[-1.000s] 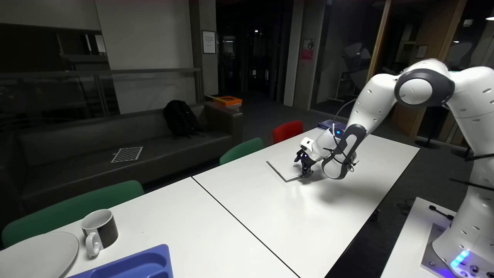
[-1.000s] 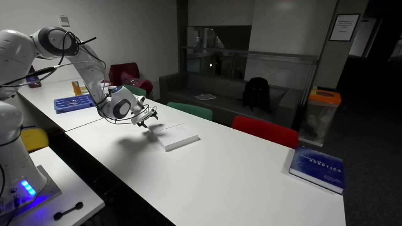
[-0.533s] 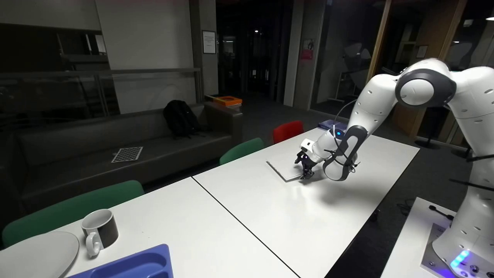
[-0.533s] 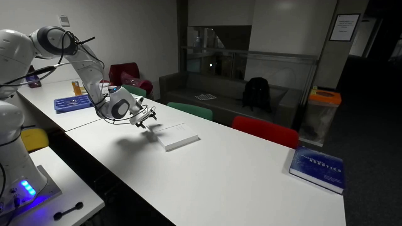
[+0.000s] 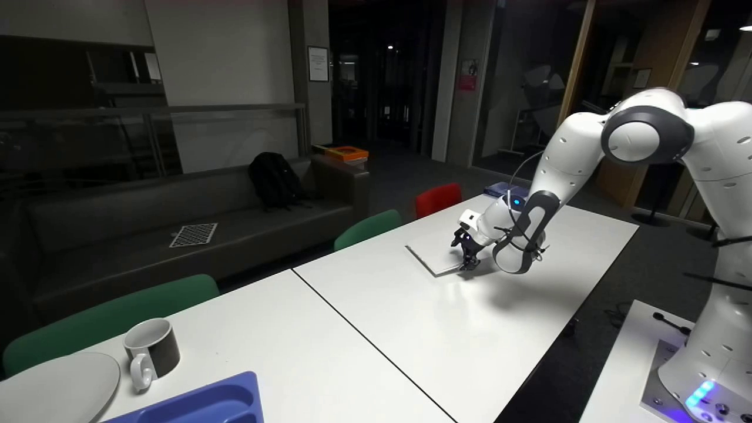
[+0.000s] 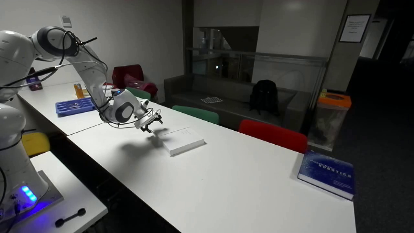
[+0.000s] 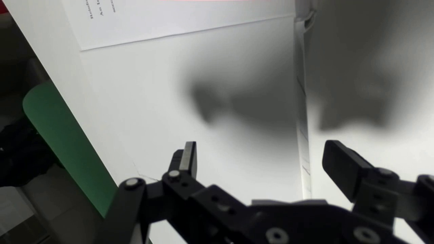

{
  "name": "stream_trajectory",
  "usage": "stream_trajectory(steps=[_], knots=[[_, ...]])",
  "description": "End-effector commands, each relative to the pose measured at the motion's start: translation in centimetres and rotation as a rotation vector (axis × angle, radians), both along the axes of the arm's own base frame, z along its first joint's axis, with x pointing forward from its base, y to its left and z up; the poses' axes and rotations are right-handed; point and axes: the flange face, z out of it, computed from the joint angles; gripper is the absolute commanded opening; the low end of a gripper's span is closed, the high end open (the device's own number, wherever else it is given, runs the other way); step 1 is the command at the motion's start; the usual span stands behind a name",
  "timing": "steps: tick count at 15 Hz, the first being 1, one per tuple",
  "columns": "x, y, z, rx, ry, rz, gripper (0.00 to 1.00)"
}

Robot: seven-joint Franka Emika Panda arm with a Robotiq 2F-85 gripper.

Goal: Close the book

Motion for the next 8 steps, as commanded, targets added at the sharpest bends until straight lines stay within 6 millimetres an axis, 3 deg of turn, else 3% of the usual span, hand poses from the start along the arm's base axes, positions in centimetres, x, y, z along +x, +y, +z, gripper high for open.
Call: stream_trajectory(steps=[1, 8], knots=[[-0.2, -0.2, 0.4, 0.002, -0.002, 0.001, 1.00], [1.1, -0.5, 0.8, -0.001, -0.026, -0.001, 1.00]])
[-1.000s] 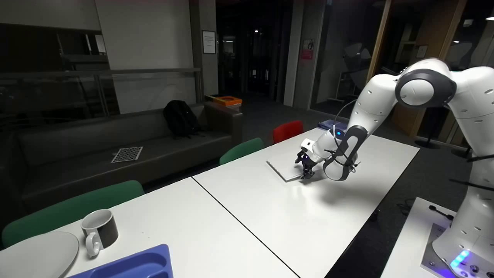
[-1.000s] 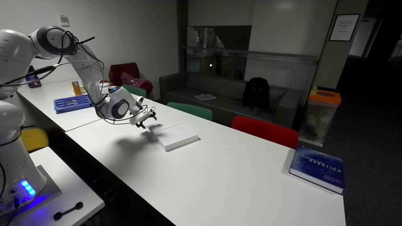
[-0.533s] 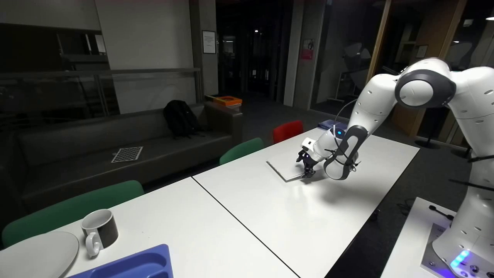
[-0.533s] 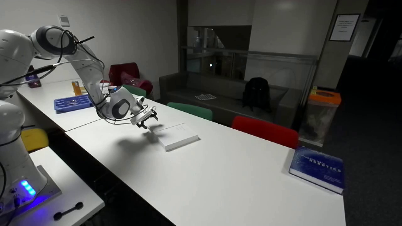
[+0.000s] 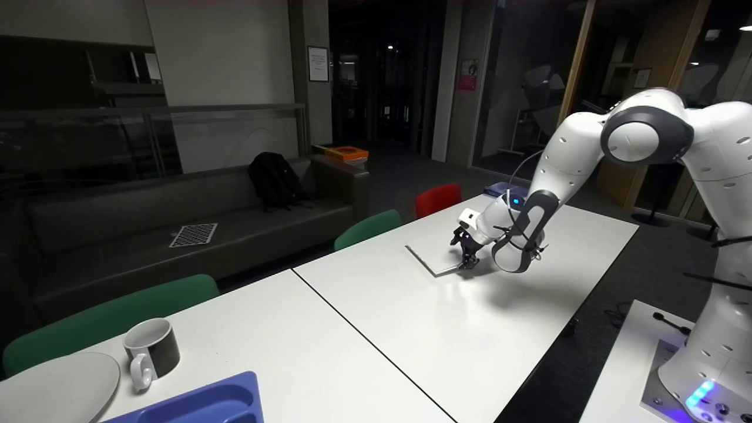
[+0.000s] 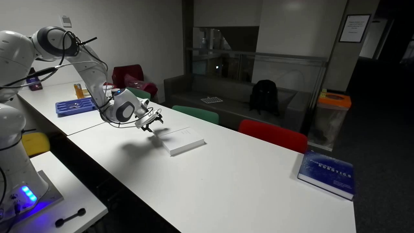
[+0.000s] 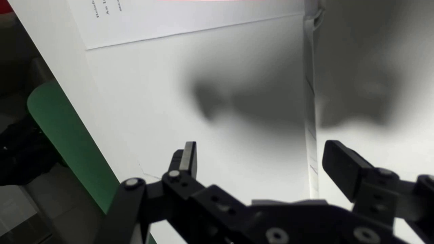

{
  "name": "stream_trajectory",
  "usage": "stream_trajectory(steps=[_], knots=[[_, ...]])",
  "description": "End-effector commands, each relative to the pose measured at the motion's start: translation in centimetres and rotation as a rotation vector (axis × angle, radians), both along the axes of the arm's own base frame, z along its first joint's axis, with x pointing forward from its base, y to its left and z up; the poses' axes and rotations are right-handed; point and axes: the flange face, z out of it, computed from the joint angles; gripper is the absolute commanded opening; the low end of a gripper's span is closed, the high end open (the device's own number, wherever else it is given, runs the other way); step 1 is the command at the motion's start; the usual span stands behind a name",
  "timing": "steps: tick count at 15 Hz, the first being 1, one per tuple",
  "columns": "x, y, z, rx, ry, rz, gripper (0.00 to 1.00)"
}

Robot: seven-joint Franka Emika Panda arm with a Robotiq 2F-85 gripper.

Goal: Close the book

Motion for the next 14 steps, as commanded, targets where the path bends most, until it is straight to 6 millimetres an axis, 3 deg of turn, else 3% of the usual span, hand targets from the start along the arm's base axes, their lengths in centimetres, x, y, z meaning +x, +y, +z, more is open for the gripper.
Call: stream_trajectory(steps=[1, 9, 14], knots=[[0.79, -0.37, 0.45, 0.005, -0.016, -0.002, 1.00], [0.00, -0.97, -0.02, 0.026, 0.002, -0.018, 1.00], [-0.03, -0.15, -0.25, 0.060, 0.014, -0.005, 1.00]])
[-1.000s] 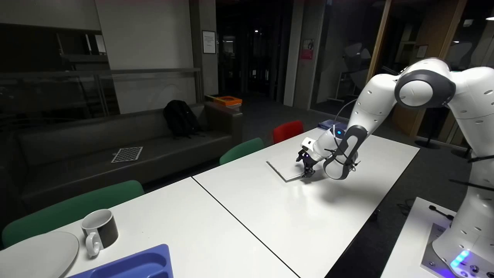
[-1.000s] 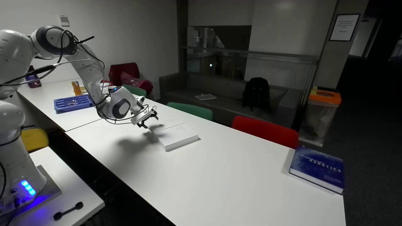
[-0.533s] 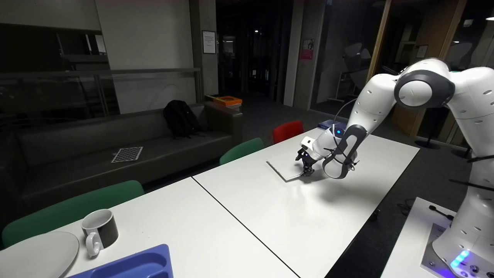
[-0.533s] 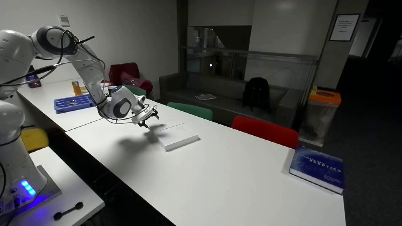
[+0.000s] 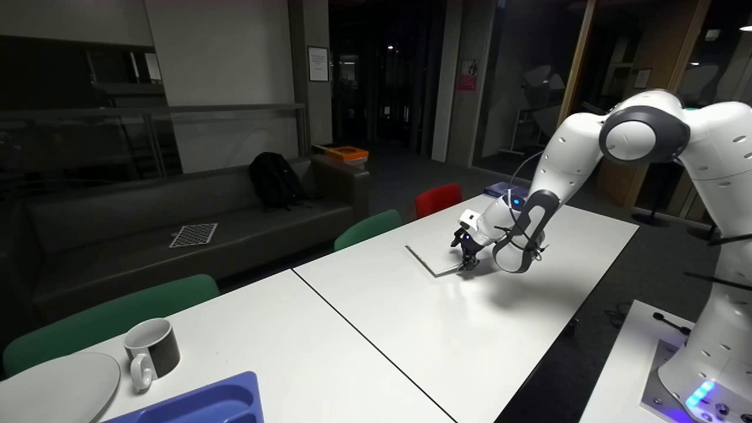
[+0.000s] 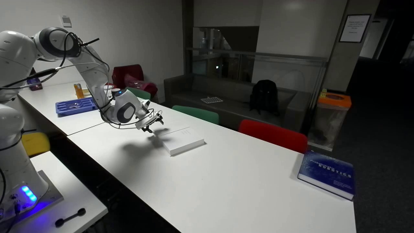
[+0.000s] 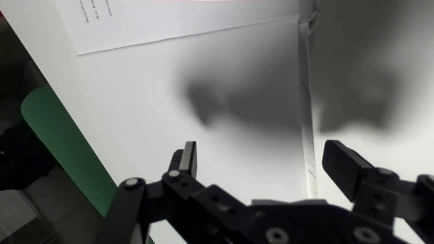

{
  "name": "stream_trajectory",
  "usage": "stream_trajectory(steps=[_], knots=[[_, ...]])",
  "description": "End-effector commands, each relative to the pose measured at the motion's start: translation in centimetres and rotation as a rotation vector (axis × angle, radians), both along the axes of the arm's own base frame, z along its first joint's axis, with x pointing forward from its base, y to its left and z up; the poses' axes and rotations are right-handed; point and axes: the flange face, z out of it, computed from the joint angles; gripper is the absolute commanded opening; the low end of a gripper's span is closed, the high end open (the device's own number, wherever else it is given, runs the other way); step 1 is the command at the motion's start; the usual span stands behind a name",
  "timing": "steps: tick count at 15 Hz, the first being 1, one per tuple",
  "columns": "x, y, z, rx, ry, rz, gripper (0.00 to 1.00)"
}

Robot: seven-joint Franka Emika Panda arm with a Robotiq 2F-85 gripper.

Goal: Close the book

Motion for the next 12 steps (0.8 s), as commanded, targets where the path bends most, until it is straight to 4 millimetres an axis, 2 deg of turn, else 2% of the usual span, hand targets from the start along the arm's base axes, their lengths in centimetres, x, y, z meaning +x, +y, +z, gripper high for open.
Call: stream_trajectory(steps=[1, 2, 7, 9, 12], knots=[[-0.1, 0.7, 0.4, 0.043, 0.010, 0.018, 1.00], [-0.1, 0.5, -0.3, 0.016, 0.007, 0.013, 1.00], [-0.1, 0.9, -0.5, 0.028, 0.012, 0.022, 1.00], [0.4, 2.2, -0.2, 0.015, 0.016, 0.035, 1.00], [1.1, 3.0, 0.1, -0.014, 0.020, 0.049, 1.00]])
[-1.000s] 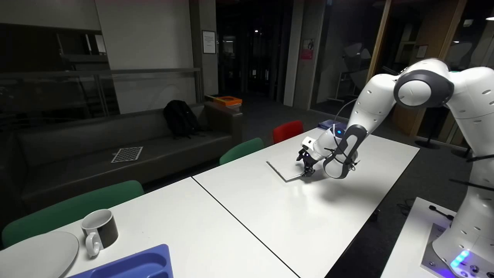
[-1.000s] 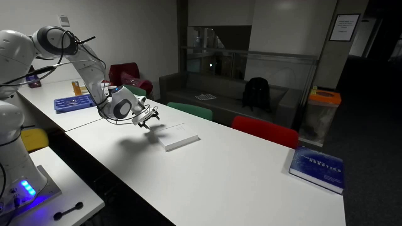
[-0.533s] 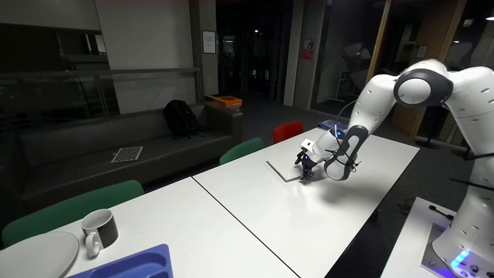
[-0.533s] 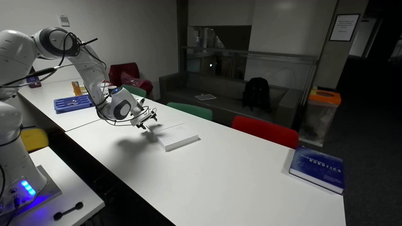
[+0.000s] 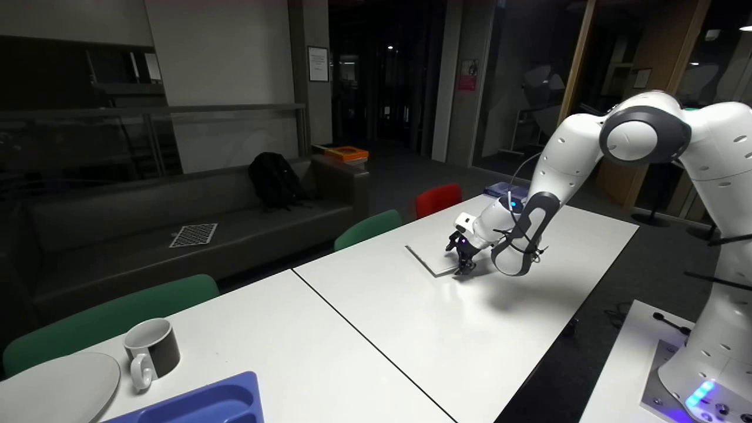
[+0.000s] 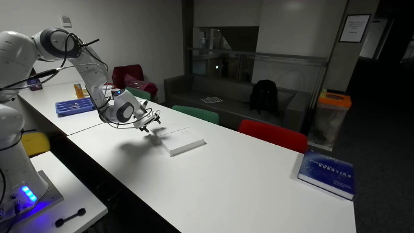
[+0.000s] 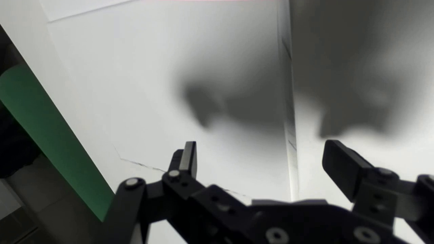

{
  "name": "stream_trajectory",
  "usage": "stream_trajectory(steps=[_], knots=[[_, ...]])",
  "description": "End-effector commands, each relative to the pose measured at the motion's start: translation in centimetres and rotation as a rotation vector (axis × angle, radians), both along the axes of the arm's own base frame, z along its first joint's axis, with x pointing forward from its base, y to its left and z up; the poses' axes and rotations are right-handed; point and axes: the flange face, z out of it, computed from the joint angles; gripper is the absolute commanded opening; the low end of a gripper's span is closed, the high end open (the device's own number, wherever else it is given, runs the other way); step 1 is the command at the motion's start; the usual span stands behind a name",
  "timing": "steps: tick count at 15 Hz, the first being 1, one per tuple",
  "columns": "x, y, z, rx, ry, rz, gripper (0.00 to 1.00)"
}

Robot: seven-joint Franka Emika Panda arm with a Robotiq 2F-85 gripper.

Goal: Close the book

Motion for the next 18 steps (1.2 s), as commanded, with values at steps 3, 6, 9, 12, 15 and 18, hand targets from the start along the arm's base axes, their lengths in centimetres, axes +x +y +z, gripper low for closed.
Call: stream_trajectory(steps=[3, 6, 9, 12, 15, 18], knots=[[1.6, 1.4, 0.3, -0.060, 0.015, 0.019, 1.00], [2.0, 1.0, -0.5, -0.097, 0.039, 0.016, 1.00], [2.2, 0.1, -1.4, -0.130, 0.061, 0.005, 1.00], [2.3, -0.6, -1.8, -0.148, 0.066, -0.004, 1.00], [2.6, -0.8, -1.9, -0.163, 0.055, 0.002, 1.00], [2.6, -0.9, -2.0, -0.171, 0.048, 0.020, 1.00]])
